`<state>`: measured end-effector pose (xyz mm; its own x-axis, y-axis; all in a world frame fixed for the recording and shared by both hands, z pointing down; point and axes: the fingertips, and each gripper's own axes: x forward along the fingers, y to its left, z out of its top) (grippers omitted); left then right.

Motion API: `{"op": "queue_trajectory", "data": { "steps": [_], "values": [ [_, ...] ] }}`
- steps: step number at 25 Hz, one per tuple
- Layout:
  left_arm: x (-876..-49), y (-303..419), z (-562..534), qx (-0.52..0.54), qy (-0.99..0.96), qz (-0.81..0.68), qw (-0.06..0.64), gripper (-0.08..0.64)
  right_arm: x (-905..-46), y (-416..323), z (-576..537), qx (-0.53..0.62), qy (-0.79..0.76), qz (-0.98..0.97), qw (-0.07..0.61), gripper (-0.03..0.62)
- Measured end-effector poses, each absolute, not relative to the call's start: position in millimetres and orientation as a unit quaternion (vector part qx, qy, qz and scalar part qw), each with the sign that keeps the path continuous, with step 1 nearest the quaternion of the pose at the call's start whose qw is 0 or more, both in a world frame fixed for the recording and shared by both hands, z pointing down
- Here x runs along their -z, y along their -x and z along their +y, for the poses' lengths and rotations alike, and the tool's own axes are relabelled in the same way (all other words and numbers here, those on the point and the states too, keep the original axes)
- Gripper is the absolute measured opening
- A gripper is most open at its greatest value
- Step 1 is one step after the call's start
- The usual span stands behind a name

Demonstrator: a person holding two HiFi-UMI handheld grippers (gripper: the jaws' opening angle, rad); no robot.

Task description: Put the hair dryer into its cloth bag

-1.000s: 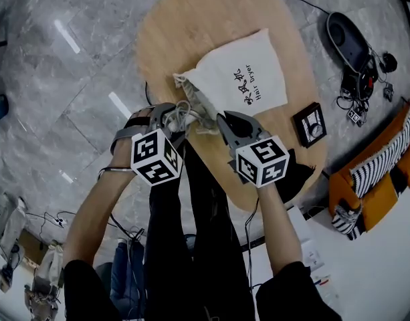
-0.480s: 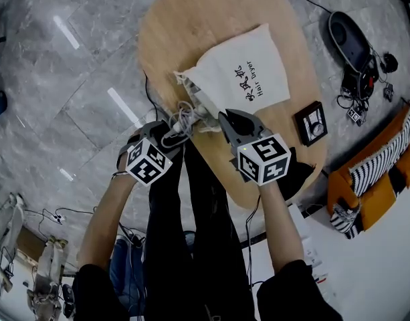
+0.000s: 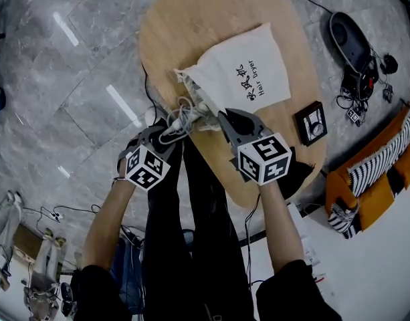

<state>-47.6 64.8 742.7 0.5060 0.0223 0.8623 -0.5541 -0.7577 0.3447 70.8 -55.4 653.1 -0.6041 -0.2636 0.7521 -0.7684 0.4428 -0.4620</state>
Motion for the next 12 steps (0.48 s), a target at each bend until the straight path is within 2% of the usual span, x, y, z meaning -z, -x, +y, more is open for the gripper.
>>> {"op": "queue_trajectory", "data": {
  "steps": [12],
  "values": [
    [-724, 28, -1, -0.448, -0.833, -0.188, 0.265, 0.166, -648, -67, -56, -0.423, -0.328, -0.792, 0.293, 0.038]
  ]
}}
